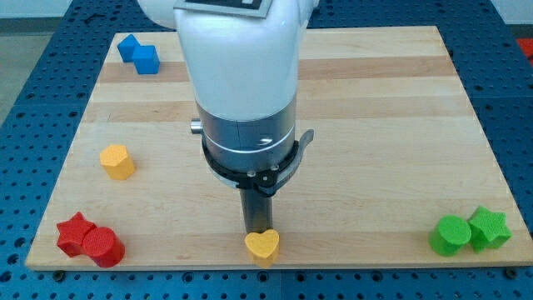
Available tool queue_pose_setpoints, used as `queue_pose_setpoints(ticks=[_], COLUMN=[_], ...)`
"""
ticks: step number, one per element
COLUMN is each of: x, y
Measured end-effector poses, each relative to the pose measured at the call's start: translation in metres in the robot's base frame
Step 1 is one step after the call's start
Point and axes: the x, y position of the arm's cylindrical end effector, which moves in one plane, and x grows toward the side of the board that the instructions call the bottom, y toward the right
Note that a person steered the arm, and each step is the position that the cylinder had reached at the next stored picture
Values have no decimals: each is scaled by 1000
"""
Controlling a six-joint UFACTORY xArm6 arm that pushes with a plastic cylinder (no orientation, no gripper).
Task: Move your arm towards the left center
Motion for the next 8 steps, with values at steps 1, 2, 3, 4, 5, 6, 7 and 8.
queue_pose_setpoints(ticks=[1, 2, 3, 4, 5, 6, 7, 8], x=[0, -14, -61, -71, -71, -109, -163, -172], y=[0, 0, -18, -41, -44, -58, -90, -139])
